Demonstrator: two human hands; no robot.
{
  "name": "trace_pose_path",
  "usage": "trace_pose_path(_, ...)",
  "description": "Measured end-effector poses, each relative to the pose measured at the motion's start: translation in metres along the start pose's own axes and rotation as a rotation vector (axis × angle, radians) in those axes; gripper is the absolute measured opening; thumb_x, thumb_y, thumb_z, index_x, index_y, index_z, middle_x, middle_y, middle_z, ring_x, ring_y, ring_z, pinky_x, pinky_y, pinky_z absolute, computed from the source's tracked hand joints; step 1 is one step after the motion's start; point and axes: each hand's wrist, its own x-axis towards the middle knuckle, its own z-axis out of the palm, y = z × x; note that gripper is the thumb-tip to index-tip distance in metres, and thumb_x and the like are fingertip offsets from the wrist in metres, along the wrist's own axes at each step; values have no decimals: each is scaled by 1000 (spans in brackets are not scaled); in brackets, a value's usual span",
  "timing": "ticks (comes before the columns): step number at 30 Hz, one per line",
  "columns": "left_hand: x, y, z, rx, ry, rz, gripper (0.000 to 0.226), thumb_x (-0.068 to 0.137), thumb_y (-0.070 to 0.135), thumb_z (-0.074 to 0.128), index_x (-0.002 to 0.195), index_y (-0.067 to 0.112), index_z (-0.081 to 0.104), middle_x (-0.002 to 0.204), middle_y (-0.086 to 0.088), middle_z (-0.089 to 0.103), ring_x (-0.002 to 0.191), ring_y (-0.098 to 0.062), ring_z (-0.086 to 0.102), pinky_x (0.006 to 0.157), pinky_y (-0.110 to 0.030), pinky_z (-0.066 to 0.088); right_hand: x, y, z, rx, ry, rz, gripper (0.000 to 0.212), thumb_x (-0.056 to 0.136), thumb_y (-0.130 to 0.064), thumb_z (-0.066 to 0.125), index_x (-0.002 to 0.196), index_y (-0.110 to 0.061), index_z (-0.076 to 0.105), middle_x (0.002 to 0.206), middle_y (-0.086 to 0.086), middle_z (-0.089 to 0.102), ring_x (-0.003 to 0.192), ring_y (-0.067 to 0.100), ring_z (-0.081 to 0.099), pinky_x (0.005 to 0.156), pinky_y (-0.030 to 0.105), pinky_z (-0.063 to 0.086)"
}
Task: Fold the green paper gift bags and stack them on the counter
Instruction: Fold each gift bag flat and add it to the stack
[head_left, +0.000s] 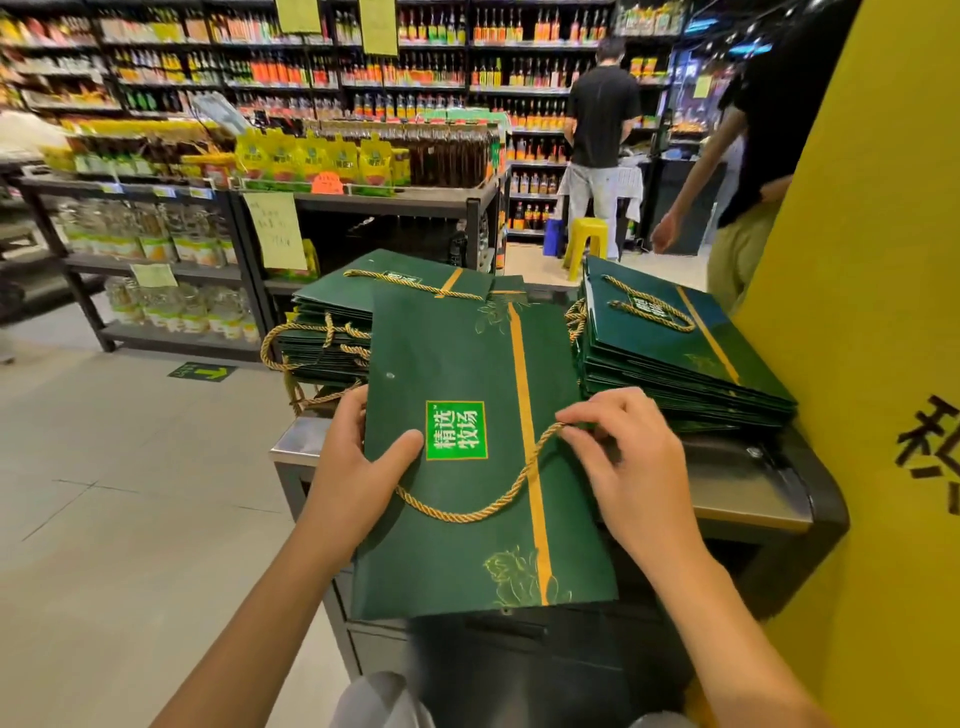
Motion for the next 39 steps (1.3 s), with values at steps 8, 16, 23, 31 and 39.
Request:
trace_pose_path(8,-14,-6,6,-20,-31,-19,61,93,9,70,134,41,39,118,8,64,105,-7,68,80,-25,60,20,-32,52,422,-181,225,20,90,-1,70,101,-16,77,91,-6,73,80,12,66,70,30,55)
trace_pose_path(16,-15,-6,7,-32,-68,8,65,95,7,67,138,43,34,119,0,64,105,-11,68,80,-29,59,43,-54,82,556,-233,229,16,90,-7,68,96,-19,78,82,-5,74,74,15,66,64,34,53)
trace_pose_path(23,-10,1,1,-170,-121,-103,43,105,14,49,132,47,41,117,-3,64,94,-14,72,71,-25,58,37,-47,99,521,-183,202,15,89,-9,74,101,-19,75,84,-11,71,75,6,63,62,20,46)
trace_pose_path(31,6,-2,-14,-81,-132,-122,36,108,17,37,130,41,52,109,8,68,91,-8,69,71,-27,57,36,-46,105,489,-174,176,12,91,-10,72,97,-19,79,90,-7,74,82,14,67,73,31,55)
trace_pose_path(39,6,3,-16,-108,-155,-97,29,108,26,42,133,40,48,88,5,71,77,-6,72,61,-20,55,39,-43,108,515,-172,268,11,93,-12,71,96,-21,78,89,-6,74,83,16,68,77,43,58)
